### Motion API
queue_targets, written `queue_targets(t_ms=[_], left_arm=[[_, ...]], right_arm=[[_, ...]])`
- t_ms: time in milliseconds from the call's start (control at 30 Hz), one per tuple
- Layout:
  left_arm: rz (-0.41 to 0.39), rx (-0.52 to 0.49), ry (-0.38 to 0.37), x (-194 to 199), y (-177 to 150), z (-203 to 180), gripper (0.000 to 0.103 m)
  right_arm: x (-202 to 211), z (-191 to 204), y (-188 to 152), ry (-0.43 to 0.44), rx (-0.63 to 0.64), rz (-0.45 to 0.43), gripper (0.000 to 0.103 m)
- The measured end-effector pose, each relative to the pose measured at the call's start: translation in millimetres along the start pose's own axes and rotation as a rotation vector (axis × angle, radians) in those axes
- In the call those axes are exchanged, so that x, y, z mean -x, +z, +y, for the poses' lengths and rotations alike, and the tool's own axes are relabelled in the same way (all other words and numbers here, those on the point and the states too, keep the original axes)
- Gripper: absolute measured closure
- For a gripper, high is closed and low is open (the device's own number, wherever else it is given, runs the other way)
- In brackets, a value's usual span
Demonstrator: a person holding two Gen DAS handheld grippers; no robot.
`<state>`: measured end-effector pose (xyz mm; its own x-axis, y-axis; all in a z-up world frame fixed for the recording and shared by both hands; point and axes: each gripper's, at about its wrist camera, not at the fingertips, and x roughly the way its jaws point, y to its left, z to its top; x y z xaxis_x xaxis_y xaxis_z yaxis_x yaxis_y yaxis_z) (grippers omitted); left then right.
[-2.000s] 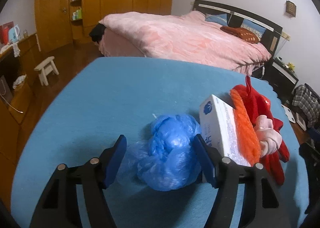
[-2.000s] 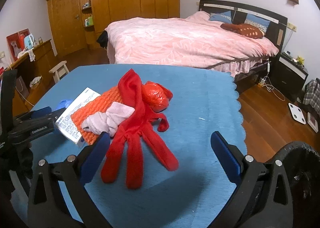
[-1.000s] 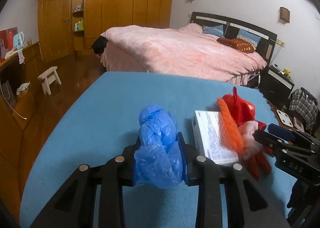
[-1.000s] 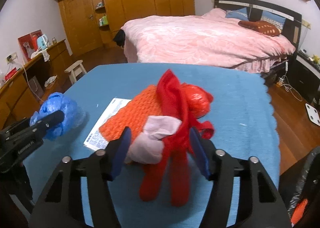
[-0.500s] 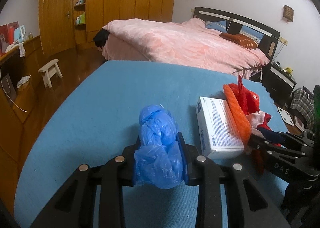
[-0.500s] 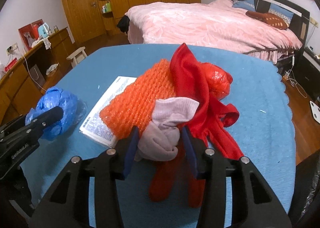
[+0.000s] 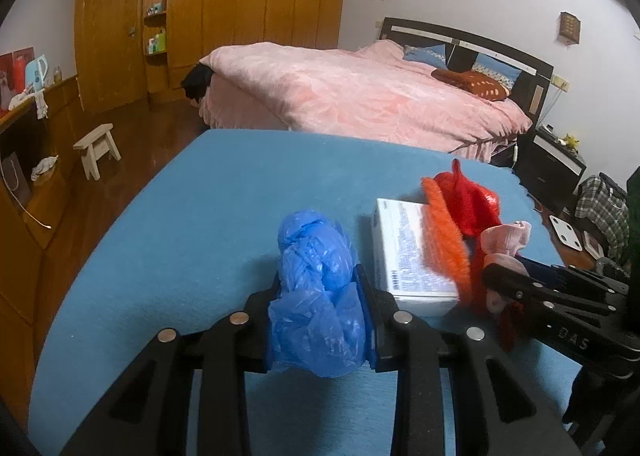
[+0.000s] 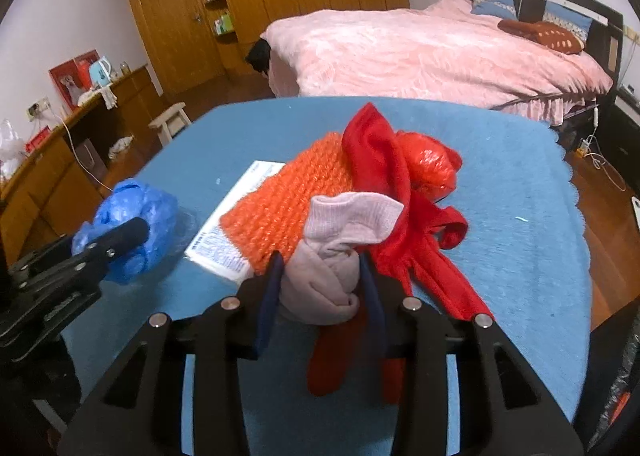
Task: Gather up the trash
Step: 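Grasp the pink balled sock with the right gripper while the left gripper holds the blue bag, then carry the blue bag and pink sock over the bin and open both grippers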
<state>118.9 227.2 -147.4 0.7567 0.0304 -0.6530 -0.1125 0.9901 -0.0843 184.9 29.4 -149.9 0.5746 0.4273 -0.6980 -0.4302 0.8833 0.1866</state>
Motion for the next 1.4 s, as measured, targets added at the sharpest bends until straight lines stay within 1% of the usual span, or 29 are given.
queue_targets(t_ms=[200, 400, 667, 833, 1233, 1400], left_arm=[[-0.030, -0.020, -0.017, 18, 0, -17, 0.071], [-0.054, -0.041, -0.043, 32, 3, -39, 0.071], [-0.080, -0.080, -0.097, 45, 9, -74, 0.071], [-0.083, -0.097, -0.129, 49, 11, -95, 0.071], [-0.090, -0.134, -0.189, 61, 10, -141, 0.071], [-0.093, -0.157, -0.235, 71, 8, -166, 0.071]], right_arm=[[26, -6, -2, -0.002, -0.005, -0.032, 0.065], [52, -15, -3, -0.024, -0.013, -0.066, 0.065], [83, -32, -4, -0.047, -0.044, -0.099, 0.065], [102, -43, -9, -0.076, -0.048, -0.115, 0.065], [153, -91, -32, -0.164, -0.110, -0.144, 0.065], [176, -113, -44, -0.204, -0.142, -0.157, 0.065]])
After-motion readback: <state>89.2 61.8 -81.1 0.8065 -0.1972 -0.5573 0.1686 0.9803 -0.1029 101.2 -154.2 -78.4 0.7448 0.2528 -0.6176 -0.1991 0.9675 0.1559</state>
